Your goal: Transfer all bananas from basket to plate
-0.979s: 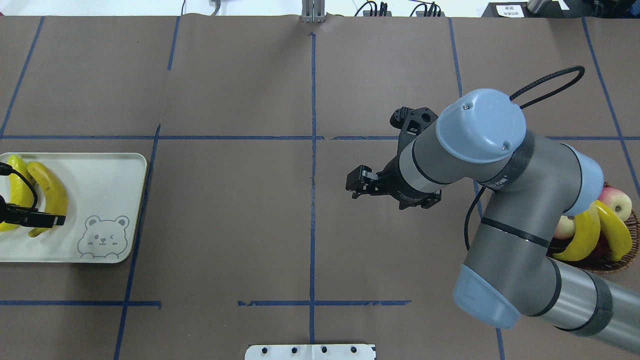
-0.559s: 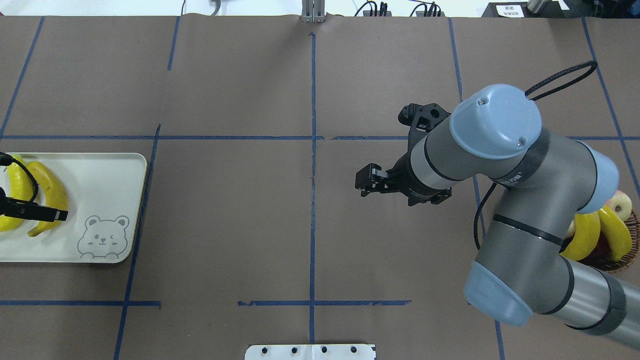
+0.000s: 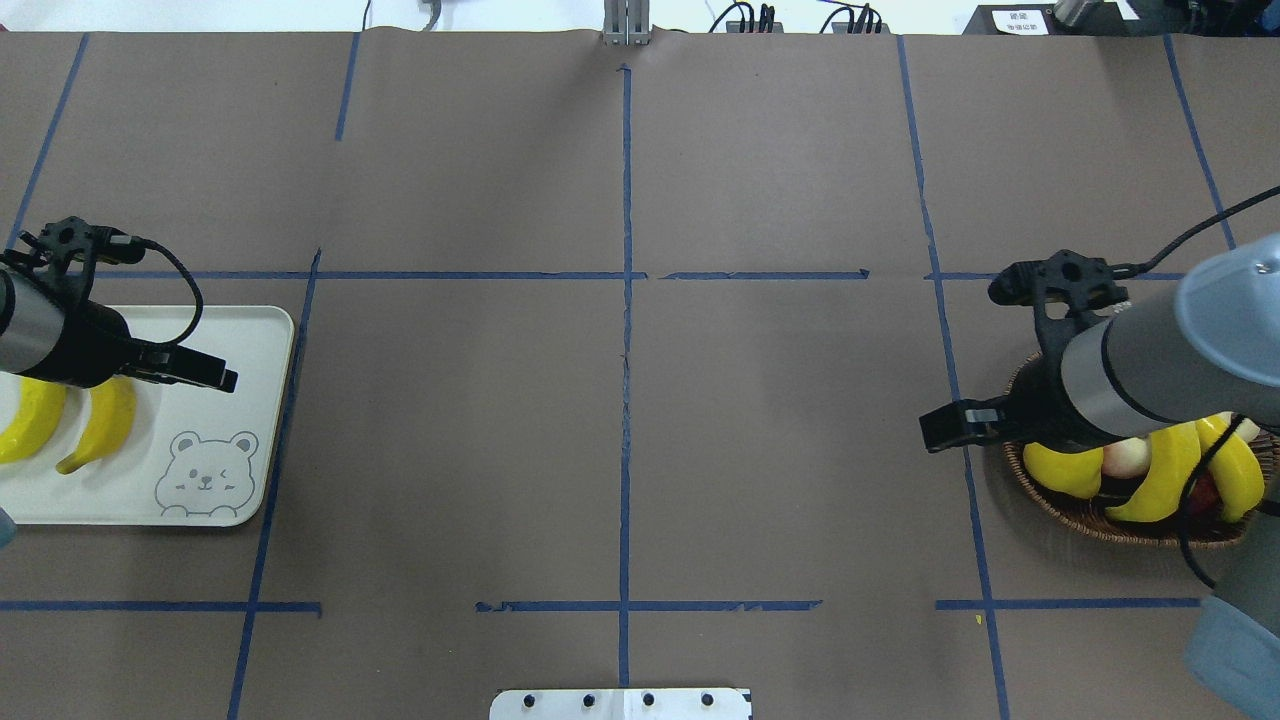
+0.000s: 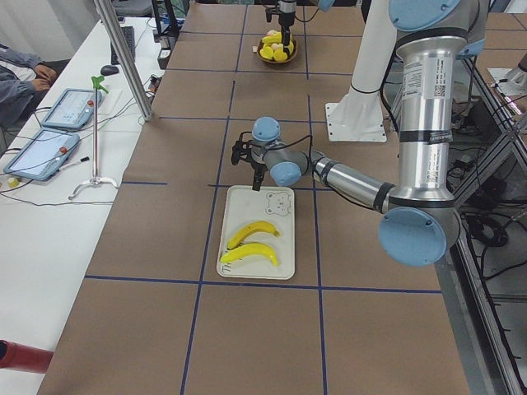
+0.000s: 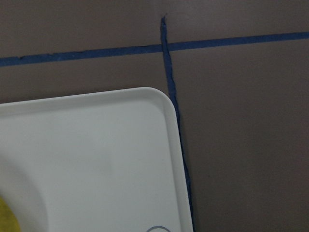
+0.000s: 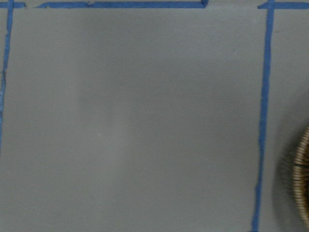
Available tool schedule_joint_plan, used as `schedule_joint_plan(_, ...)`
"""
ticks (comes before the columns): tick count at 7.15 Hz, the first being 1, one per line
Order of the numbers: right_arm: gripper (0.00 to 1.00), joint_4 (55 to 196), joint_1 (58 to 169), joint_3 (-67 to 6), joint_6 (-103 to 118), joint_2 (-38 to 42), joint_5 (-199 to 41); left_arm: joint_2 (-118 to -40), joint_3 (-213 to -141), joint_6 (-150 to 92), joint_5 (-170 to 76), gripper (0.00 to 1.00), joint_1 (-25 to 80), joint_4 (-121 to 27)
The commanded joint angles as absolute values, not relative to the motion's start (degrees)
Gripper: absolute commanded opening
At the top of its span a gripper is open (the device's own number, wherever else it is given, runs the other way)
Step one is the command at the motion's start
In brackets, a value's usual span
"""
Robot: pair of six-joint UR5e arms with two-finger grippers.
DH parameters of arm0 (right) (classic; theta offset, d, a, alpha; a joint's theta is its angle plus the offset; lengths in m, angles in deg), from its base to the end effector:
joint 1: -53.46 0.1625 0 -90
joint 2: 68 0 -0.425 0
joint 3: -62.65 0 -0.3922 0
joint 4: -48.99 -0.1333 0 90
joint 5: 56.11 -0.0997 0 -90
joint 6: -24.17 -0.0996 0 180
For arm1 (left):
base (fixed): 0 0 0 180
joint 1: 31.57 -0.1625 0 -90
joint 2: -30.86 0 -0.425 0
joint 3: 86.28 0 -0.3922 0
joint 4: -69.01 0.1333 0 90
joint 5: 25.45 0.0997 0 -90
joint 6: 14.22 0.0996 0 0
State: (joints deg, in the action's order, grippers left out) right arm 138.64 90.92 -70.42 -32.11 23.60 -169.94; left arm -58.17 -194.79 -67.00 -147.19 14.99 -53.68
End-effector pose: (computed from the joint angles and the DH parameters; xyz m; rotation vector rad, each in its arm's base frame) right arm -0.2745 -0.3275 0.3290 0.0955 -0.8154 -0.0902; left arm 0.2821 -0.4155 0.4468 0.1841 0.9788 0.0934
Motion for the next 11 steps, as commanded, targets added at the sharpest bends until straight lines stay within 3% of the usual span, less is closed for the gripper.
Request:
schedule_joint_plan(1,1.0,125.2,92.75,-72.89,-28.74,38.62,-169.93,-61.32,-194.29,-70.72,-144.28,1.0,11.33,-53.33)
schedule_joint_plan(3,1.0,111.34,93.71,-69.47,-29.43,47.2,-168.1,-61.42,-194.64,-70.91,-144.37,1.0,11.32,-53.33)
schedule_joint_plan(7,0.99,92.53,93.54,-56.21,-35.85,48.45,-162.54,-61.51,-195.17,-71.0,-144.54,1.0,11.32,-53.25)
schedule_joint_plan(11,0.99,93.02,93.1,-53.38,-35.95,50.21,-162.19,-61.95,-195.44,-71.0,-144.54,1.0,11.32,-52.1)
